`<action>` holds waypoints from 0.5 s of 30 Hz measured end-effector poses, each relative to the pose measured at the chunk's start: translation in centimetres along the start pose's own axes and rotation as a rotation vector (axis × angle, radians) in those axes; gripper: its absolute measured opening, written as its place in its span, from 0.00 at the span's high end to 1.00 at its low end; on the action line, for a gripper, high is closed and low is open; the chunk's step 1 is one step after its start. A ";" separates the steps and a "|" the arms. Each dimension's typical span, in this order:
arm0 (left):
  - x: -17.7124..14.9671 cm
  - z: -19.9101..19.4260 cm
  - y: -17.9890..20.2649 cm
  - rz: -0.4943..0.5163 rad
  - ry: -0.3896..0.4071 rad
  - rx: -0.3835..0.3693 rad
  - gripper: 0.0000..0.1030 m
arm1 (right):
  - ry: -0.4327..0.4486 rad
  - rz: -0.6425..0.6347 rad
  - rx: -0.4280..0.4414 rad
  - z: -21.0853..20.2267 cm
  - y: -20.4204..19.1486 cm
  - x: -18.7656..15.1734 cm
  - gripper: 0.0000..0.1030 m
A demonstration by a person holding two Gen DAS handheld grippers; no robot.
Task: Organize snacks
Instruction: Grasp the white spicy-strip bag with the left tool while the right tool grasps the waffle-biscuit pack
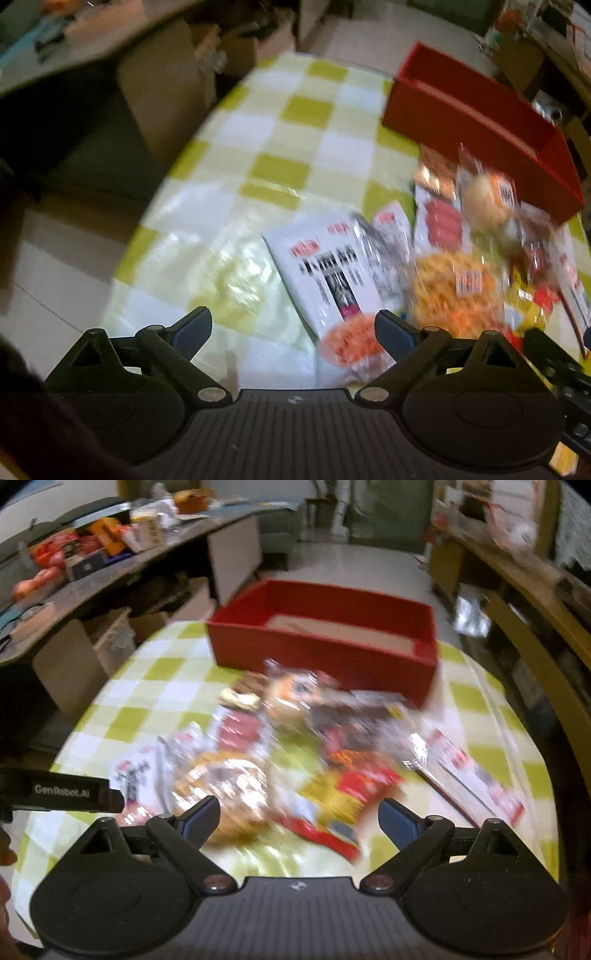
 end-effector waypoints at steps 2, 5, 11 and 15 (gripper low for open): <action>0.5 -0.9 -0.6 -0.009 0.028 0.001 0.04 | -0.010 -0.019 0.002 1.1 -1.1 0.3 0.04; 0.8 -1.5 -1.5 -0.010 0.057 0.022 0.02 | -0.041 -0.032 0.045 2.8 -2.6 0.5 0.06; 0.8 -1.6 -2.2 -0.001 0.036 -0.017 0.02 | -0.072 -0.128 0.026 6.3 -5.3 0.6 0.06; 0.6 -1.4 -2.5 0.005 0.017 -0.026 0.02 | -0.115 -0.101 0.037 8.1 -4.7 -0.1 0.11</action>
Point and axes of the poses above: each gripper's, at about its wrist camera, not at the fingertips, and z roughly the way its jaws point, y to its right, x to its top, the point moved 4 cm from there along z, roughly the way its jaws point, and after that the axes turned 3 degrees about y, right-handed, at the moved point
